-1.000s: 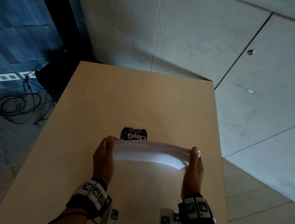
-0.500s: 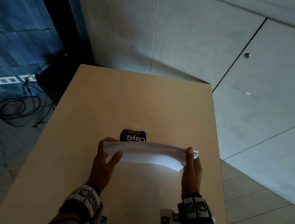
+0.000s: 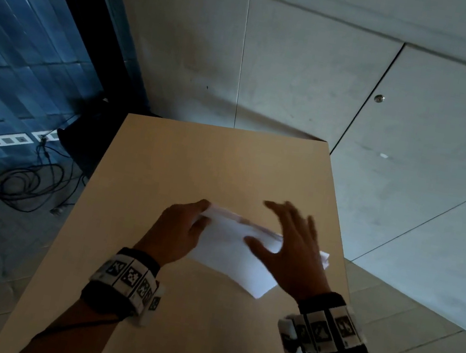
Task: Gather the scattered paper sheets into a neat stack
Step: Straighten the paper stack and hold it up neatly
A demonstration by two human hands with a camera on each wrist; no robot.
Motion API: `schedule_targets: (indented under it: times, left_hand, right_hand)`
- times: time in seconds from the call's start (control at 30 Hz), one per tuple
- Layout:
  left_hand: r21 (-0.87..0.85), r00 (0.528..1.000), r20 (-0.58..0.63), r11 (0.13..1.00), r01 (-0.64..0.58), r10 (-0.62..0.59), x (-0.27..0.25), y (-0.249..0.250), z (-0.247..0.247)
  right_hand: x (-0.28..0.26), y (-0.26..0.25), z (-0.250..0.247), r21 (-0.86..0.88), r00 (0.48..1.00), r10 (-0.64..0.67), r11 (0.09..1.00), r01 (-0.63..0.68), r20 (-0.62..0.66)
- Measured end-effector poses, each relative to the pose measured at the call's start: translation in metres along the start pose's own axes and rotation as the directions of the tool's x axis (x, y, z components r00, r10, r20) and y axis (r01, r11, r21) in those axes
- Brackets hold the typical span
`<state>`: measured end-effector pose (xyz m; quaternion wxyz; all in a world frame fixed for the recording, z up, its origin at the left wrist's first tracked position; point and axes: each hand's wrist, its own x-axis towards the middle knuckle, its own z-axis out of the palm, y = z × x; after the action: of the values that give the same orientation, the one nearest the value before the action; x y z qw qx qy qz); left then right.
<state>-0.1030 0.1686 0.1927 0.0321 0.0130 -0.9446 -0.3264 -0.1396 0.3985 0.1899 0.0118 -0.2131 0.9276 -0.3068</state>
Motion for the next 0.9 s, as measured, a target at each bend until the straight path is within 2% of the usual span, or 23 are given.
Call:
schedule_targets:
  times: [0.07, 0.2, 0.3, 0.4, 0.43, 0.5, 0.53, 0.6, 0.63, 0.67, 0.77, 0.9]
  left_hand:
    - [0.056, 0.993, 0.043, 0.992, -0.110, 0.107, 0.009, 0.015, -0.005]
    - [0.046, 0.976, 0.088, 0.978, -0.203, 0.199, 0.017, 0.037, -0.009]
    - [0.072, 0.977, 0.111, 0.979, -0.189, 0.180, 0.015, 0.026, -0.015]
    - [0.086, 0.992, 0.106, 0.993, -0.080, 0.071, 0.007, 0.002, -0.026]
    - [0.030, 0.996, 0.083, 0.999, -0.024, 0.021, 0.005, -0.005, -0.029]
    - [-0.199, 0.993, 0.018, 0.973, 0.115, -0.113, 0.001, -0.017, -0.029]
    - [-0.351, 0.981, 0.003, 0.919, 0.181, -0.192, 0.000, -0.019, -0.027]
    - [-0.622, 0.943, 0.032, 0.732, 0.278, -0.330, -0.003, -0.020, -0.017]
    - [-0.693, 0.931, 0.062, 0.656, 0.299, -0.359, -0.006, -0.020, -0.010]
    - [-0.715, 0.930, 0.085, 0.628, 0.308, -0.359, -0.009, -0.019, -0.003]
    - [-0.665, 0.944, 0.058, 0.693, 0.279, -0.324, -0.016, -0.022, 0.016]
    - [-0.600, 0.951, -0.135, 0.787, 0.144, -0.277, -0.019, -0.020, 0.017]
  right_hand:
    - [0.006, -0.009, -0.002, -0.019, 0.990, -0.012, 1.000, 0.015, 0.140]
    - [0.006, 0.003, -0.002, 0.199, 0.994, 0.102, 0.974, -0.110, 0.049]
    - [-0.001, 0.014, -0.006, 0.355, 0.987, 0.162, 0.922, -0.155, 0.011]
    - [-0.003, 0.027, -0.013, 0.555, 0.976, 0.215, 0.809, -0.193, 0.027]
    - [-0.004, 0.032, -0.015, 0.627, 0.974, 0.224, 0.753, -0.199, 0.040]
    - [-0.004, 0.037, -0.018, 0.733, 0.970, 0.236, 0.649, -0.203, 0.060]
    - [-0.004, 0.039, -0.018, 0.768, 0.966, 0.246, 0.604, -0.215, 0.077]
    - [-0.002, 0.039, -0.016, 0.819, 0.955, 0.267, 0.515, -0.252, 0.126]
    - [-0.001, 0.038, -0.015, 0.835, 0.953, 0.268, 0.485, -0.261, 0.142]
    - [0.001, 0.037, -0.012, 0.841, 0.951, 0.270, 0.471, -0.266, 0.149]
    - [0.004, 0.034, -0.005, 0.827, 0.952, 0.283, 0.501, -0.254, 0.121]
    - [0.006, 0.033, 0.000, 0.809, 0.965, 0.257, 0.555, -0.193, 0.055]
